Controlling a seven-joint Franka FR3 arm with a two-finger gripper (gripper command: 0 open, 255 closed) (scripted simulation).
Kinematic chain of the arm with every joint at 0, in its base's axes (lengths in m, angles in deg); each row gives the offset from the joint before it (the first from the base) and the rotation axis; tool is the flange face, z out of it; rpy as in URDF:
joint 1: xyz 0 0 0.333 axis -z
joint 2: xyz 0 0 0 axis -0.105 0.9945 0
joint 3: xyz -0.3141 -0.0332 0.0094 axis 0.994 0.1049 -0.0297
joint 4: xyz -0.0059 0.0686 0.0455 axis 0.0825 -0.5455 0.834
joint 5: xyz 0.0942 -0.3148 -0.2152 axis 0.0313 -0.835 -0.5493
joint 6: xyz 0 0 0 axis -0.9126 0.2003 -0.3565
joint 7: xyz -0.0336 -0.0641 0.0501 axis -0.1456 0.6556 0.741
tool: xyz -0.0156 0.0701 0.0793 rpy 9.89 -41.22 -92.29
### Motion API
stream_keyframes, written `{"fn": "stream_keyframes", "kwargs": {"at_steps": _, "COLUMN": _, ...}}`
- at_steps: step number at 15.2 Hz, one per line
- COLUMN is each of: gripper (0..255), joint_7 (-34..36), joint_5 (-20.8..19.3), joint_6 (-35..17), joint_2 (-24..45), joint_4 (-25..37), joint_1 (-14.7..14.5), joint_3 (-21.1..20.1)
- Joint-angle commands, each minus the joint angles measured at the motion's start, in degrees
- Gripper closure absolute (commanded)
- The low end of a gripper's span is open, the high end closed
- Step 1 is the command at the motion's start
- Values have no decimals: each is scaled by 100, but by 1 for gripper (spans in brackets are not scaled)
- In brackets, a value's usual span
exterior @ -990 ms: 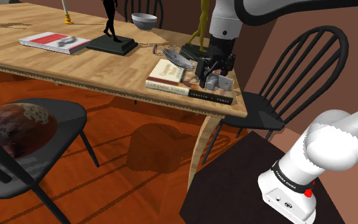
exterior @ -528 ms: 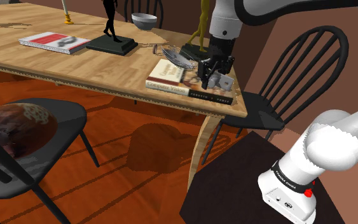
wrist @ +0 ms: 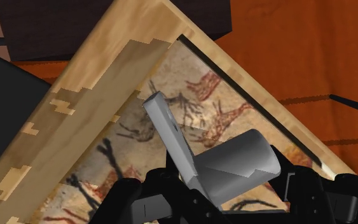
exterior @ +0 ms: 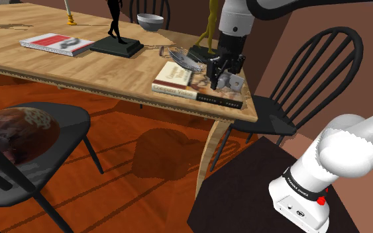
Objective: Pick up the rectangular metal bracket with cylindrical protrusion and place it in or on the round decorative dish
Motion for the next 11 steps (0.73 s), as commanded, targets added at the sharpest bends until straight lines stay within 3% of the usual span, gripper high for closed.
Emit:
{"fn": "stream_keyframes", "kwargs": {"at_steps": 1, "gripper": 255, "joint_7": -2, "joint_5": -4, "joint_6": 141, "joint_2": -21, "joint_4": 119, "joint_1": 2, "joint_3": 12}}
{"fn": "stream_keyframes", "kwargs": {"at_steps": 11, "gripper": 255, "joint_7": 3, "joint_5": -49, "joint_6": 901, "joint_2": 34, "joint_4": 933, "joint_1": 30, "joint_3": 63}}
